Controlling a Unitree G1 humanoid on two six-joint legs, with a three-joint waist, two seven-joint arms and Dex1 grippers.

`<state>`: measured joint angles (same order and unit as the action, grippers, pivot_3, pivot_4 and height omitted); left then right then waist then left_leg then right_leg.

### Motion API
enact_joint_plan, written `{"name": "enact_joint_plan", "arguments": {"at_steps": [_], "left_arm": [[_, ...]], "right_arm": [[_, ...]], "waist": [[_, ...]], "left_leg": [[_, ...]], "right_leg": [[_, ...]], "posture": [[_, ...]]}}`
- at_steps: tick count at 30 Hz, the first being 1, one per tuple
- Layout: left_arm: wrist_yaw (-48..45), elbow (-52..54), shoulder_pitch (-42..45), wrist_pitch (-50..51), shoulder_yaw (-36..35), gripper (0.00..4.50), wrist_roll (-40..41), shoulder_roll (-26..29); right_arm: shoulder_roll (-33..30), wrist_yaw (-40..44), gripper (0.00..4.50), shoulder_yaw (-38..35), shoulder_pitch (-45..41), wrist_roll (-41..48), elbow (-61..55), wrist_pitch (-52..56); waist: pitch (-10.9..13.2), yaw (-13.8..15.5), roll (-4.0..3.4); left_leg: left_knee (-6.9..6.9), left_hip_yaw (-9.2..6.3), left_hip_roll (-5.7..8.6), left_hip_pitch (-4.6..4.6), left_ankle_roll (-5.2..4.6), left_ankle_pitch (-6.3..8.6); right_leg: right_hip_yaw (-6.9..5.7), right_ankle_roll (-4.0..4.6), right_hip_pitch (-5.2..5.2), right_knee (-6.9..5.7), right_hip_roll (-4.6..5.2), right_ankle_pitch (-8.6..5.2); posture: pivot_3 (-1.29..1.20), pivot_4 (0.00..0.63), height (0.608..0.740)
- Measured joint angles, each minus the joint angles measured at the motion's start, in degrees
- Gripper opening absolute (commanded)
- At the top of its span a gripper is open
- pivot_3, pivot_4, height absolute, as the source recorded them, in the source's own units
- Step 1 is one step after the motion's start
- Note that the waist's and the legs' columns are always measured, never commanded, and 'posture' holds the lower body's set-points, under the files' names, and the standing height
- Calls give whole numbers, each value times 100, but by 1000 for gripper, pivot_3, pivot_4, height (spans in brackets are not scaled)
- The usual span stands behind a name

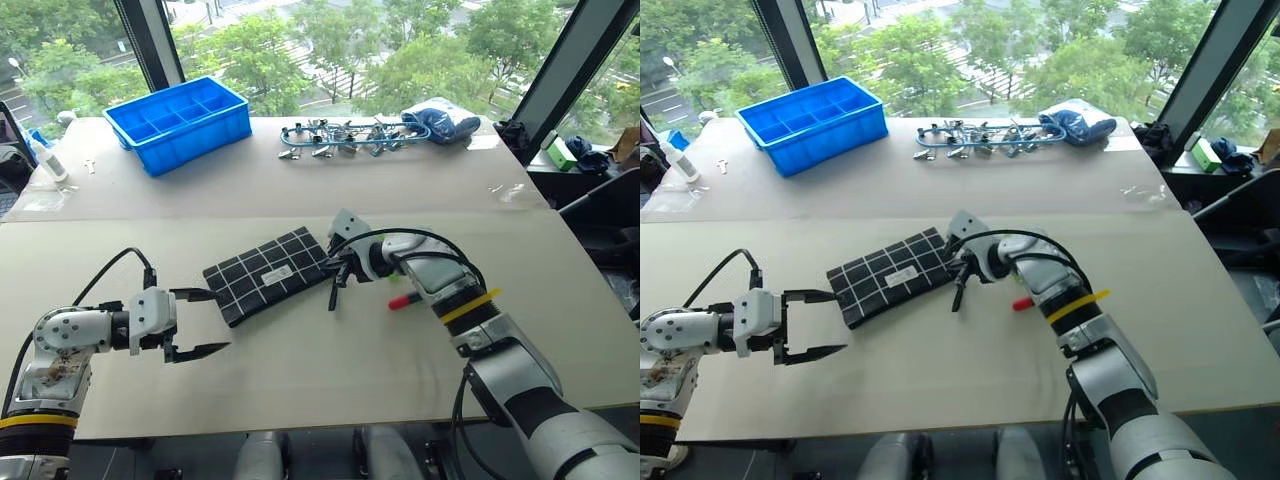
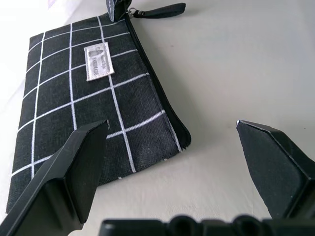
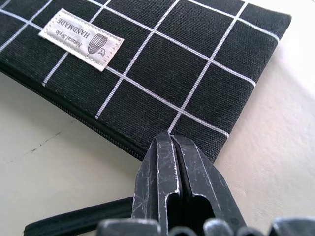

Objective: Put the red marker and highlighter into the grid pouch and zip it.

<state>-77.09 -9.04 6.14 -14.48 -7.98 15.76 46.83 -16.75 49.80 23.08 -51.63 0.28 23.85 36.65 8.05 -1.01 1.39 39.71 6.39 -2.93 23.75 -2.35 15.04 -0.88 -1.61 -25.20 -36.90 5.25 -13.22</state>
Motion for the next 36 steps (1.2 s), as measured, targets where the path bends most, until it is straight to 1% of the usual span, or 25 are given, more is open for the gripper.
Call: {"name": "enact_joint_plan", "arguments": {"at_steps": [4, 7, 10, 15, 20, 25, 31, 36], "left_arm": [[14, -50, 6, -278, 37, 4500, -80, 33], [4, -180, 100, -744, 126, 4500, -284, 153], [11, -613, 298, -1326, 258, 4500, -616, 298], [147, -1216, 657, -2048, 481, 4500, -837, 245], [362, -1267, 779, -2230, 709, 4500, -755, -203], [450, -1339, 901, -2462, 885, 4500, -818, -219], [671, -1679, 1148, -2928, 1068, 4500, -1035, -206], [840, -1872, 1312, -3107, 1218, 4500, -1131, -210]], "right_arm": [[96, -153, 44, 22, -2, -123, 111, -167], [104, -177, 44, 21, -18, -144, 184, -250], [111, -204, 44, 16, -27, -156, 210, -277], [100, -208, 44, 8, -28, -180, 200, -275], [96, -208, 44, 8, -22, -180, 161, -268], [96, -223, 44, 8, -22, -184, 163, -263], [99, -252, 44, -17, -22, -191, 196, -263], [97, -257, 44, -17, -17, -236, 196, -262]], "waist": [[0, 16, 0], [0, 18, 0], [0, 14, -1], [0, 31, -1], [0, 18, -1], [0, 21, -1], [-1, 32, -2], [-3, 45, -6]], "left_leg": [[1, 0, 0, 0, 1, -1], [1, 0, 0, -1, 2, -1], [0, 0, 1, -2, 2, -1], [1, 0, 2, -2, 2, -1], [1, 0, 1, 0, 1, -1], [1, 0, 1, 0, 0, -1], [2, -1, 2, -8, 1, -1], [2, -2, 2, -22, 1, -2]], "right_leg": [[-1, 0, 2, 0, 1, 0], [-2, 0, 2, 0, 1, 0], [-2, 0, 2, -1, 0, 0], [-4, 0, 4, -1, 3, 0], [-3, 0, 3, -2, 0, 0], [-3, -1, 4, -1, 1, 0], [-3, 0, 9, -7, 2, 0], [-4, 0, 18, -11, 2, 0]], "posture": [[0, 150, 740], [0, 150, 740], [0, 150, 740], [0, 150, 740], [0, 150, 740], [0, 150, 740], [0, 150, 740], [0, 150, 740]]}}
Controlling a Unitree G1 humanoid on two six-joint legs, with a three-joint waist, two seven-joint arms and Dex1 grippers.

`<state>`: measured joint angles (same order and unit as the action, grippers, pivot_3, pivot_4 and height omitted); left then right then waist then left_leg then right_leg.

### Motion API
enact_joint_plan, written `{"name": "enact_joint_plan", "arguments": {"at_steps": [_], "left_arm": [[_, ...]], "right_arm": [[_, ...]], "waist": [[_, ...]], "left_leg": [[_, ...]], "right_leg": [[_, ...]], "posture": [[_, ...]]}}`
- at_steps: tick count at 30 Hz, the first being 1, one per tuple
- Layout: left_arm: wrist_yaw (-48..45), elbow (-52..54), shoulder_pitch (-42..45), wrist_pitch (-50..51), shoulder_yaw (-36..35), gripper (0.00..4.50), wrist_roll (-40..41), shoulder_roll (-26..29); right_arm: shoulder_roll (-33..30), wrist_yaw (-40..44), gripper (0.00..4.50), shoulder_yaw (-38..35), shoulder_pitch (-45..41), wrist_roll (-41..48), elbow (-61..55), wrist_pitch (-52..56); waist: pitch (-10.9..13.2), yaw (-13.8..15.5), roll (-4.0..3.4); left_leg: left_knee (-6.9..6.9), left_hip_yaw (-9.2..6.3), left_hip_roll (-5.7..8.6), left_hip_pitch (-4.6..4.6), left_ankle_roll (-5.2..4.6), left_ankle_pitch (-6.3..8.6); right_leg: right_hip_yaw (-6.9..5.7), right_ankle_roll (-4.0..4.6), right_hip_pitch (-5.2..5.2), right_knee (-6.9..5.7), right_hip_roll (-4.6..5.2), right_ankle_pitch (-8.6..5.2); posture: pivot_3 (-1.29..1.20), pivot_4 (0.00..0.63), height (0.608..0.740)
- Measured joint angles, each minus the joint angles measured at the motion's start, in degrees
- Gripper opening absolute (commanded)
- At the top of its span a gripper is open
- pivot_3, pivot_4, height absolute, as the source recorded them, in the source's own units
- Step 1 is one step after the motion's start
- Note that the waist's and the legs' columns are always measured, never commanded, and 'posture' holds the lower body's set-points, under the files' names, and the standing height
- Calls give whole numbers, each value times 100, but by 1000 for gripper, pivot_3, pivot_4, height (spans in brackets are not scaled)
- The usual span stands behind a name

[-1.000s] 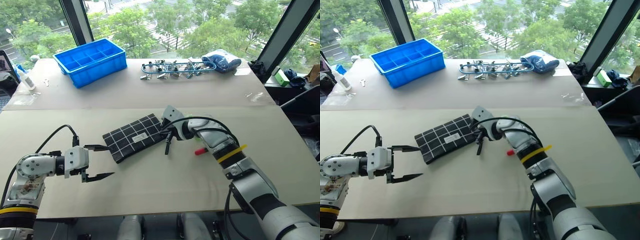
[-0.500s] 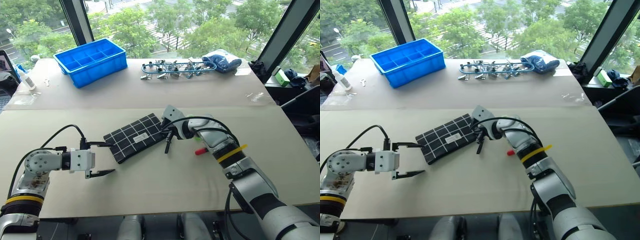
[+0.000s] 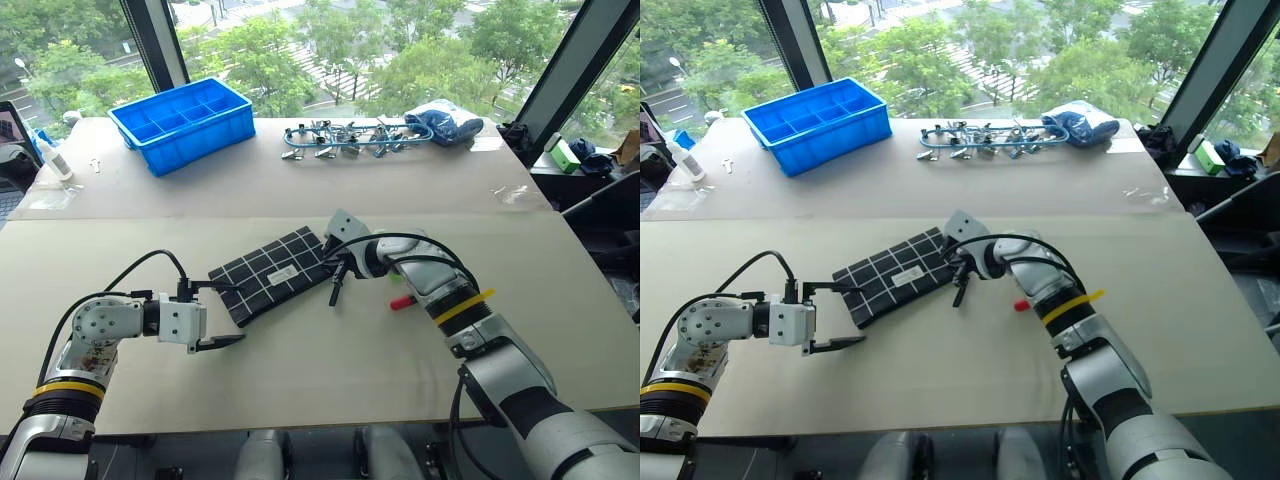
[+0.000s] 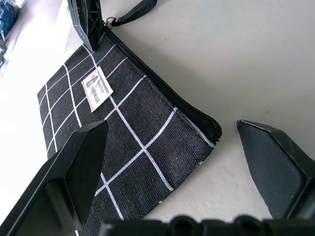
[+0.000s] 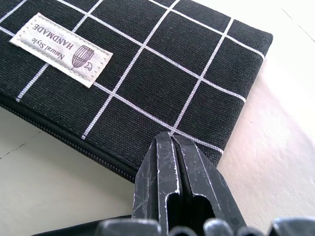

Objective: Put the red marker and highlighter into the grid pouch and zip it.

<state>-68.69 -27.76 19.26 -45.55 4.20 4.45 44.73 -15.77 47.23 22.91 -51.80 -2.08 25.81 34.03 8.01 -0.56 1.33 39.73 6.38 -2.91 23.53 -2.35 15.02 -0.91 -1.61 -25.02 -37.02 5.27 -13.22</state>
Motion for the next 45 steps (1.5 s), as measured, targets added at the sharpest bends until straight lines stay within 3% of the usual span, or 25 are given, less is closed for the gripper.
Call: {"name": "enact_joint_plan", "arguments": {"at_steps": [2, 5, 13, 16, 24, 26, 27, 38, 42, 45], "left_arm": [[68, -72, 79, -56, 65, 4500, -36, -33], [147, -142, 162, -91, 172, 3746, -84, -87], [173, -327, 242, -178, 434, 833, -156, -151], [166, -423, 295, -151, 453, 51, -89, -153], [171, -438, 301, 69, 432, 51, 164, -250], [163, -409, 297, 111, 423, 0, 266, -274], [160, -395, 295, 142, 421, 0, 278, -281], [170, -43, 168, 438, 359, 0, 493, -358], [182, 108, 76, 544, 338, 0, 548, -381], [219, 247, 11, 609, 303, 0, 601, -411]], "right_arm": [[-2, -1, 44, -4, 5, -1, -1, 1], [-2, 0, 0, -7, 6, -1, -2, 4], [-3, -12, 0, -90, 8, -1, -2, 17], [-7, -8, 0, -102, 8, 0, -2, 16], [-65, 16, 0, -167, 28, 34, -28, 16], [-40, 8, 594, -386, 128, 186, -113, 32], [-11, -4, 685, -490, 146, 267, -129, 48], [-323, 40, 4449, -1961, 184, 1727, -1873, 1676], [-1074, 73, 4449, -2604, 263, 2240, -2609, 2223], [-2004, 433, 4449, -2660, 992, 2308, -3184, 1967]], "waist": [[-1, 4, -1], [-1, 6, -1], [-1, -7, -1], [-1, -21, -1], [0, -20, -1], [0, -23, -1], [0, -27, -1], [0, -6, -1], [0, 10, -1], [0, 38, 0]], "left_leg": [[0, 0, 1, -1, 0, 0], [0, 0, 1, -1, 0, 0], [0, 0, 0, 1, 0, 0], [-2, 1, -1, 5, 0, 0], [0, 1, -1, 16, -1, 0], [0, 0, -1, 19, -1, 0], [0, 0, -1, 21, -1, 0], [0, -4, -1, 28, -4, 2], [-1, -5, 0, 28, -9, 6], [-3, -6, 0, 29, -16, 10]], "right_leg": [[1, 0, 1, 0, 1, 0], [1, 0, 1, 0, 1, 0], [1, 0, -2, 0, -1, 0], [2, 0, -6, 1, -1, 0], [0, -1, -11, 4, -1, 0], [0, -1, -13, 5, -1, 0], [1, -1, -16, 5, -1, 0], [-1, -2, -17, 13, 2, 1], [-4, -3, -13, 22, 4, 2], [-4, -4, -10, 33, 3, 1]], "posture": [[0, 150, 740], [0, 150, 740], [0, 150, 740], [0, 150, 740], [0, 150, 740], [0, 150, 740], [0, 150, 740], [0, 150, 740], [0, 150, 740], [0, 150, 740]]}}
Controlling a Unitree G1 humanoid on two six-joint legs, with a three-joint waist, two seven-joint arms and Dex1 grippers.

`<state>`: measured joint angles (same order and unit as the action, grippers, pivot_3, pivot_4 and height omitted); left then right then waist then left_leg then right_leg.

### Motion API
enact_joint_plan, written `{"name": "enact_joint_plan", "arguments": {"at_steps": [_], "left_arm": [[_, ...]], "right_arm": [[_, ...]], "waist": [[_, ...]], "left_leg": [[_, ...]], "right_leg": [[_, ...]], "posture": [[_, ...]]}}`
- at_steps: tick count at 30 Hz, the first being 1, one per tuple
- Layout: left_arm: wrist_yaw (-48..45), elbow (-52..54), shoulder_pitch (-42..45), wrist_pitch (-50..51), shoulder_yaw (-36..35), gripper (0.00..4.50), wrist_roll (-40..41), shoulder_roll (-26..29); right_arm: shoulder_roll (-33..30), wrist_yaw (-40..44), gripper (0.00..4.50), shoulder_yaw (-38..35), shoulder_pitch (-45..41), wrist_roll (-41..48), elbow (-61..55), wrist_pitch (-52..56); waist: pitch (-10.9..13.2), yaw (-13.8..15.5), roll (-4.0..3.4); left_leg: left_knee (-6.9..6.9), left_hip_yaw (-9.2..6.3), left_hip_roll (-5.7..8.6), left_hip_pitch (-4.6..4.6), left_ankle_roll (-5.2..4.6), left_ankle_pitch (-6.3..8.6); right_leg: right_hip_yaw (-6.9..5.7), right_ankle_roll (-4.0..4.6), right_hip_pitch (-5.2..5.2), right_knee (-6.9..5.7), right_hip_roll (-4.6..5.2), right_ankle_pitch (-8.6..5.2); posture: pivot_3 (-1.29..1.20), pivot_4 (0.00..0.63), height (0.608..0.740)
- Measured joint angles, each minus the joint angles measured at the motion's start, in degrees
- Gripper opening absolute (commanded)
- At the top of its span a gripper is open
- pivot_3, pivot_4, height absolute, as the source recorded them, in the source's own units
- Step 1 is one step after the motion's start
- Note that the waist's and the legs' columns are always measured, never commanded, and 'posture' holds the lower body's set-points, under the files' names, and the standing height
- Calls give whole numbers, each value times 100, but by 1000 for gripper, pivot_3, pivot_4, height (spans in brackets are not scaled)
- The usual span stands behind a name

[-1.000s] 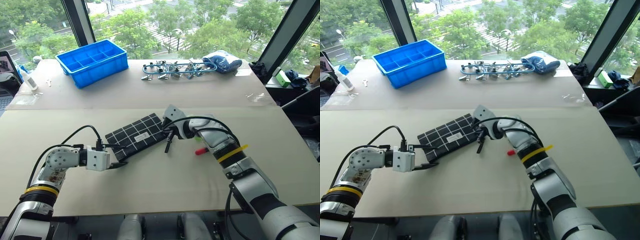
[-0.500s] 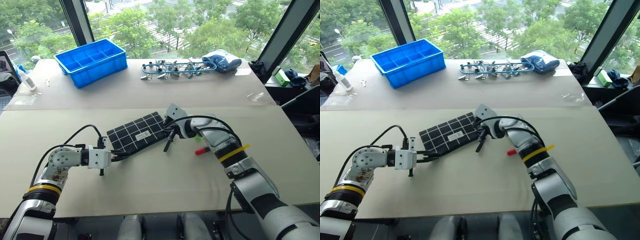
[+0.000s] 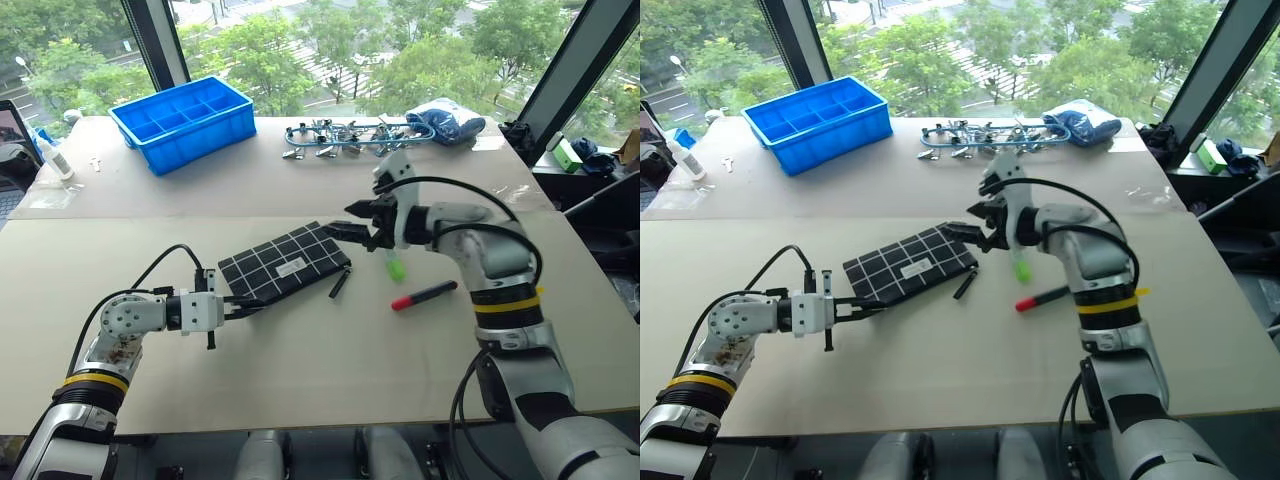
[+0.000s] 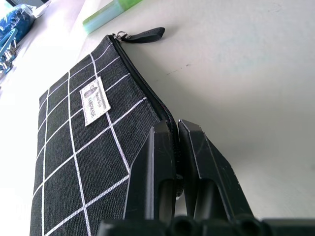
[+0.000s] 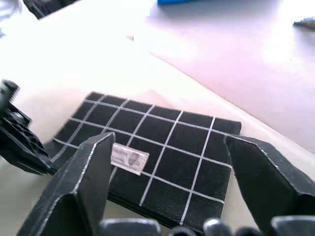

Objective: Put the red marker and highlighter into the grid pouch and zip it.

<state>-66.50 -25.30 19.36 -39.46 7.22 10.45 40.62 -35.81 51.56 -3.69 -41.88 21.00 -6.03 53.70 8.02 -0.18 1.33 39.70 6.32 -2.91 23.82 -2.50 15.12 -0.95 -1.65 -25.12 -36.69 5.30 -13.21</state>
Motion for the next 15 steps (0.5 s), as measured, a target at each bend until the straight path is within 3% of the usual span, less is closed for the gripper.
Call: {"name": "enact_joint_plan", "arguments": {"at_steps": [7, 11, 15], "left_arm": [[-52, 72, -128, 34, -48, 0, 44, -30], [-83, 53, -44, 14, -46, 0, 44, -94], [-116, -47, 29, -7, -46, 0, 40, -165]], "right_arm": [[-1776, 1024, 4449, 60, 1861, -406, -120, -1419], [-1835, 1070, 4449, 77, 1802, -459, 48, -1766], [-1289, 777, 4449, 194, 1370, -391, 37, -1589]], "waist": [[1, -29, -1], [2, -89, 0], [2, -83, 0]], "left_leg": [[2, 7, 1, -8, -3, 1], [0, 4, -4, -28, -1, 1], [1, 5, -3, -27, -1, 1]], "right_leg": [[14, -6, 0, -2, -4, 0], [21, -4, 7, -7, -11, 1], [24, -4, 7, -7, -10, 1]], "posture": [[0, 150, 740], [0, 150, 740], [0, 150, 740]]}}
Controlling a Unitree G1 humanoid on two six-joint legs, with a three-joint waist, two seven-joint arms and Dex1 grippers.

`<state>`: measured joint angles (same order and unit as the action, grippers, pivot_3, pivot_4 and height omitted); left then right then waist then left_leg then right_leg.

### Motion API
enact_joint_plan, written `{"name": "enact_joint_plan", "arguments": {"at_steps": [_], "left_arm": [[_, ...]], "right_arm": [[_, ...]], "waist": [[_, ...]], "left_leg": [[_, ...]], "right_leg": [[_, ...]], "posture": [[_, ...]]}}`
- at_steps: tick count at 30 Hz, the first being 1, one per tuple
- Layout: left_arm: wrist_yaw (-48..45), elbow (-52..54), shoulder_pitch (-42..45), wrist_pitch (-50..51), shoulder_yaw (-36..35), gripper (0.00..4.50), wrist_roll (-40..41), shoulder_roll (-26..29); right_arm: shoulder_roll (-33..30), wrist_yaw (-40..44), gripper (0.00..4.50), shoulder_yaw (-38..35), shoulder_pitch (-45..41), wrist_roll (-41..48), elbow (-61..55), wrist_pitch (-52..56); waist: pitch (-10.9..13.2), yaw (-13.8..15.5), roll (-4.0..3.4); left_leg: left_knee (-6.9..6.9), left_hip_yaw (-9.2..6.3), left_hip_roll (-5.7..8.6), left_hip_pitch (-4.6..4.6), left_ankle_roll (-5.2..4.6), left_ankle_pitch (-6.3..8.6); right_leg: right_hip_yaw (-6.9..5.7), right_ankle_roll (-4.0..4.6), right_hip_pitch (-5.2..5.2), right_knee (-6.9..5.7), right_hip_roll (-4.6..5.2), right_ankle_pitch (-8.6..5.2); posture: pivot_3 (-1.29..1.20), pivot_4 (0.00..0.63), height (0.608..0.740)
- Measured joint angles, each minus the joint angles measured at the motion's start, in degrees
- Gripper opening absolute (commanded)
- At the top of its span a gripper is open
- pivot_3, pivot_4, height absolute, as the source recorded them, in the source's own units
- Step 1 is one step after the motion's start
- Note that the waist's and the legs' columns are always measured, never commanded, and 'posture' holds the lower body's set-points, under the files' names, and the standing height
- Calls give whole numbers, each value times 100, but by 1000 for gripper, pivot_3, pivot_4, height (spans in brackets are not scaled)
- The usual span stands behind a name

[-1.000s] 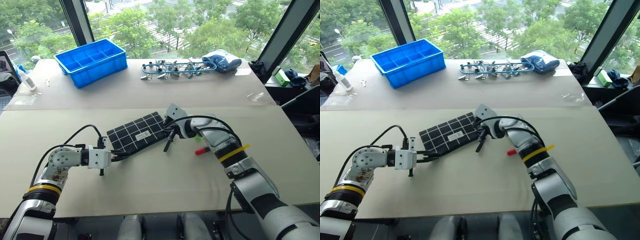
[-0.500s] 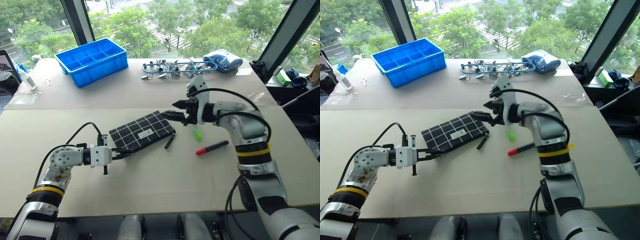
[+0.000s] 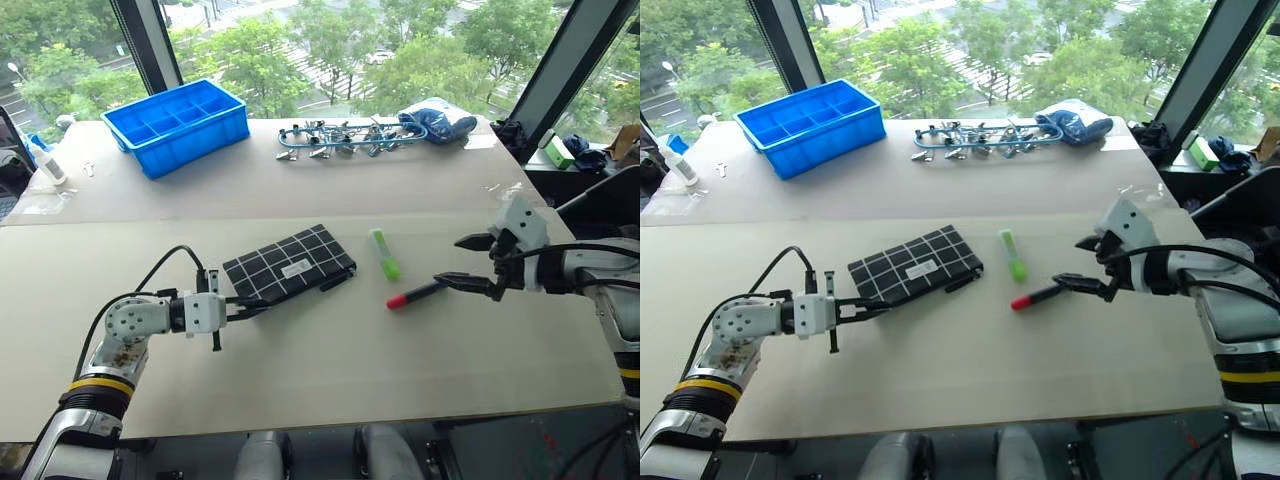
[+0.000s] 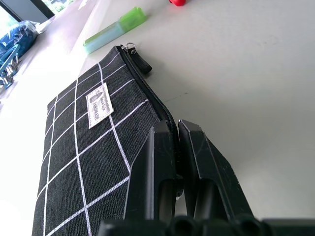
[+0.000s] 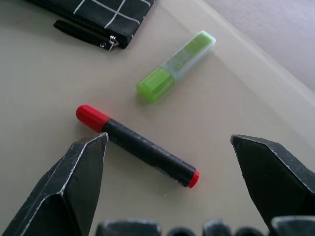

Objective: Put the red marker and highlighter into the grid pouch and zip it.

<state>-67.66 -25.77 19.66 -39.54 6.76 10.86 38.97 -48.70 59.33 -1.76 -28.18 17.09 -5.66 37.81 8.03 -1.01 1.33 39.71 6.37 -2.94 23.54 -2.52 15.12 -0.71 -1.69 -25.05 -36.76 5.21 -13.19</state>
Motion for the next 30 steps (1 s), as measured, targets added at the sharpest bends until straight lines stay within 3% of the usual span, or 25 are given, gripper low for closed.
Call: {"name": "enact_joint_plan", "arguments": {"at_steps": [5, 9, 30], "left_arm": [[-9, 5, 100, -19, 19, 0, 2, -110], [7, 11, 95, 61, 2, 0, 17, -115], [315, 708, 149, 1206, -335, 0, 590, -609]], "right_arm": [[1203, -858, 4449, 660, -530, 96, -85, 1112], [1649, -1502, 4449, 767, -637, 46, 184, 1794], [2532, -2442, 4449, 967, -1024, -61, 885, 1988]], "waist": [[0, 59, 0], [0, 139, -1], [0, 94, -1]], "left_leg": [[5, -1, 5, 19, 2, -1], [12, 5, 11, 28, 1, -1], [10, 1, 7, 27, 1, -1]], "right_leg": [[-8, 0, -6, -1, 7, 1], [-8, -10, -8, 7, 14, 6], [-10, -10, -6, 5, 5, 6]], "posture": [[0, 150, 740], [0, 150, 740], [0, 150, 740]]}}
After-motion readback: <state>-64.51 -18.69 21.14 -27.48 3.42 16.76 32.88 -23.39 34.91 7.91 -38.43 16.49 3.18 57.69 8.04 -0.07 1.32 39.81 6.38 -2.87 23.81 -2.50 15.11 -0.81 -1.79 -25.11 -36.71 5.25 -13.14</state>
